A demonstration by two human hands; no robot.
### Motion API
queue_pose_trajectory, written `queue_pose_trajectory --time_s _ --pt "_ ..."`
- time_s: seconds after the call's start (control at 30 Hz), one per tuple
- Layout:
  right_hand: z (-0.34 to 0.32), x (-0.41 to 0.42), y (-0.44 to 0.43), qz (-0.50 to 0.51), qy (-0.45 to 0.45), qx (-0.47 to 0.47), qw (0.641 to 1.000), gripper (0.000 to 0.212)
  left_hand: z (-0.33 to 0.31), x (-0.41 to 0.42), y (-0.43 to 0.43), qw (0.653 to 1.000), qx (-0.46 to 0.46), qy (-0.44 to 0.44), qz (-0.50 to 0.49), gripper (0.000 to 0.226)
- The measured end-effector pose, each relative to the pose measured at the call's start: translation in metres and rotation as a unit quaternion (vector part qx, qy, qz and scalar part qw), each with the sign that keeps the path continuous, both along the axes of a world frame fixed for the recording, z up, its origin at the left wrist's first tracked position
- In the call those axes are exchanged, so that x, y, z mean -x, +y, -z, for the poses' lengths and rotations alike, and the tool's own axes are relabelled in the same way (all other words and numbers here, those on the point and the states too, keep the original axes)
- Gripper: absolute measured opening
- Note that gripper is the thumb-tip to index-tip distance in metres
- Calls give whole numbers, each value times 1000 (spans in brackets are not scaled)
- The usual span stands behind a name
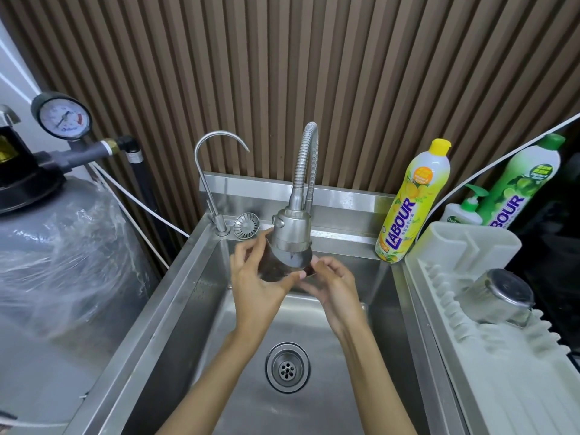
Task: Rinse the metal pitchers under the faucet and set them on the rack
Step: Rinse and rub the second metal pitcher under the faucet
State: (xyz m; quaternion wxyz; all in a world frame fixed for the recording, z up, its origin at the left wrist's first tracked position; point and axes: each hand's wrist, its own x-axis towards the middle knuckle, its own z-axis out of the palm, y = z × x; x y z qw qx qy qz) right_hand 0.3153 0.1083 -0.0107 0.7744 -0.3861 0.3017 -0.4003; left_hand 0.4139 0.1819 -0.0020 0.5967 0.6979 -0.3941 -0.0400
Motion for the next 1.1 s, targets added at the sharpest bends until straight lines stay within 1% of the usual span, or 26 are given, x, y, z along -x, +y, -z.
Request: queue_pose_trajectory --time_s 0.07,0.13,0.17,0.2,0.27,0.3,0.33,0.37,0.43,0.5,0.57,0.63,0.7,0.73,0.77,0.83,0.9,0.97,1.0,1.07,1.1 --pt "-4 4 4 -4 72 23 997 19 2 1 4 999 -34 -6 -35 87" --pt "-13 11 6 14 166 62 984 18 6 3 7 997 -63 5 -41 73" --pt "-18 13 6 30 217 87 972 19 9 4 8 996 -74 22 -35 65" --pt "-24 15 6 48 276 122 952 21 12 4 9 995 -79 51 -19 56" --pt "-35 18 5 86 389 218 891 25 13 5 9 986 -69 143 48 48" --pt "-39 20 6 98 420 258 865 25 14 6 8 974 -57 200 87 46" --pt "-43 21 6 103 427 286 851 24 15 6 5 961 -44 246 118 44" --pt "-45 21 5 104 411 301 854 22 13 8 3 951 -29 275 140 45" --pt "-47 21 5 88 336 297 890 11 10 10 -3 942 6 297 158 54" --pt "-41 19 3 60 238 253 936 14 8 9 -8 944 48 290 151 67" --pt "-30 14 0 27 145 188 971 14 6 5 -9 960 63 242 125 78" --pt "-17 7 -1 -12 56 109 992 13 2 -1 -5 981 50 155 102 81" --pt "-6 3 0 -42 -5 38 998 16 -2 -3 1 995 21 73 71 79" --pt "-2 2 1 -49 -6 22 999 17 -3 -3 4 998 -1 37 41 79" --pt "1 1 3 -54 8 16 998 18 -4 -2 6 1000 -26 8 6 81" --pt "2 3 7 -53 67 26 996 17 -4 -1 8 996 -69 -12 -45 83" --pt "-4 9 10 -32 132 50 989 17 -1 0 9 993 -107 0 -53 78" --pt "-14 16 8 8 205 87 975 19 4 0 8 991 -128 33 -36 74" --pt "-19 19 6 32 256 121 958 20 5 1 8 989 -131 58 -18 69" --pt "-28 22 3 80 361 209 905 22 8 2 6 984 -124 125 38 56" --pt "-31 22 3 99 393 250 879 25 9 3 4 979 -114 153 69 51"
